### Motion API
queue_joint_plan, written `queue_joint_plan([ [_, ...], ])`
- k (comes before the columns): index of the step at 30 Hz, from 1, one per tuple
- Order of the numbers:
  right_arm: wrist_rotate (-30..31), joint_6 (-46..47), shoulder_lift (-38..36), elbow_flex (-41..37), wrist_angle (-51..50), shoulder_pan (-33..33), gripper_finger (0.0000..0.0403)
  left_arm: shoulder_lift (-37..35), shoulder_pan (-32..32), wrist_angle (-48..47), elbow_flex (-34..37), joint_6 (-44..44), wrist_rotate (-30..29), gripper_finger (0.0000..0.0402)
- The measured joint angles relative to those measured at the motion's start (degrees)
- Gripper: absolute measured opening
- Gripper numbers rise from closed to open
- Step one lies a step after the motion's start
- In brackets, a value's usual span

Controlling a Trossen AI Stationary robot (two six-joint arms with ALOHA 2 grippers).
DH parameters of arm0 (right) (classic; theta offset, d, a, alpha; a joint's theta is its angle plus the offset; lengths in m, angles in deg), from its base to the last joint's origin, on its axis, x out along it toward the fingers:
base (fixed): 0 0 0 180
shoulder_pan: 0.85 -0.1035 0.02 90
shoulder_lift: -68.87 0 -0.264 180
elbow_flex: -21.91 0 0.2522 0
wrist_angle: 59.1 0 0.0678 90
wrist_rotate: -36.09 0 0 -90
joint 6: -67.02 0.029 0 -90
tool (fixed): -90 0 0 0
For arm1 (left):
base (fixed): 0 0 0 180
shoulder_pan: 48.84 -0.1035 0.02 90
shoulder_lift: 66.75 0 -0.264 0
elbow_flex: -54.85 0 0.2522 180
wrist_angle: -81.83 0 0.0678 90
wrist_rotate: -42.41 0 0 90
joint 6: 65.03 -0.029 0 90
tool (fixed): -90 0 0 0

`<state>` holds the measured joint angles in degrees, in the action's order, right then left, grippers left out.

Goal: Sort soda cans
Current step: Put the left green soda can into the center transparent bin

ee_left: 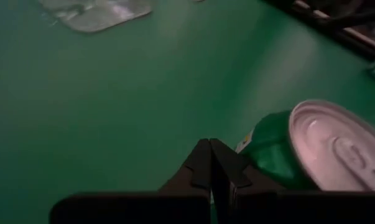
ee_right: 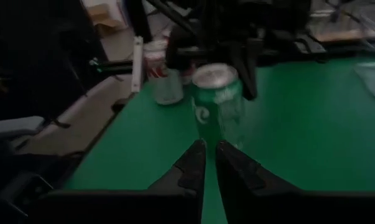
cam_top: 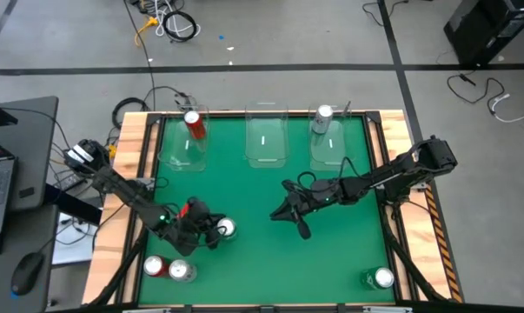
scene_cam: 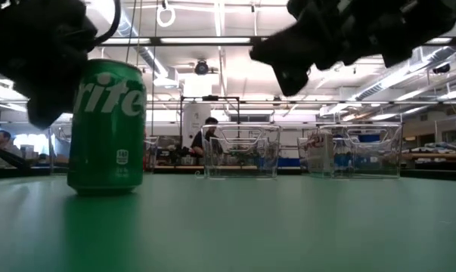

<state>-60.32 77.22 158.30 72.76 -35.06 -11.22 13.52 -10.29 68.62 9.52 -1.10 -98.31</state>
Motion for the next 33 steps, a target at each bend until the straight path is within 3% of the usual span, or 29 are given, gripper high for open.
queue_joint_plan([
  [4,-1.6,-1.2,0.0,5.0,-6.9,-0.3,0.006,0.0,-0.8,4.4,0.0,-5.1,1.9,0.0],
  [11,-1.6,-4.0,0.0,16.2,-23.7,-0.3,0.0086,0.0,-0.7,3.9,-0.1,-5.5,5.3,0.0],
  [19,-0.9,-4.0,0.9,25.5,-33.7,-0.6,0.0157,-0.1,0.0,3.0,-0.2,-8.1,10.5,0.0],
  [25,0.1,-3.9,6.3,32.4,-37.1,-2.1,0.0219,-0.3,1.8,-4.4,-1.1,-6.0,11.2,0.0],
  [33,5.7,-2.2,17.5,46.7,-49.5,-3.9,0.0284,-0.3,3.0,-9.1,-1.1,-5.2,10.9,0.0001],
])
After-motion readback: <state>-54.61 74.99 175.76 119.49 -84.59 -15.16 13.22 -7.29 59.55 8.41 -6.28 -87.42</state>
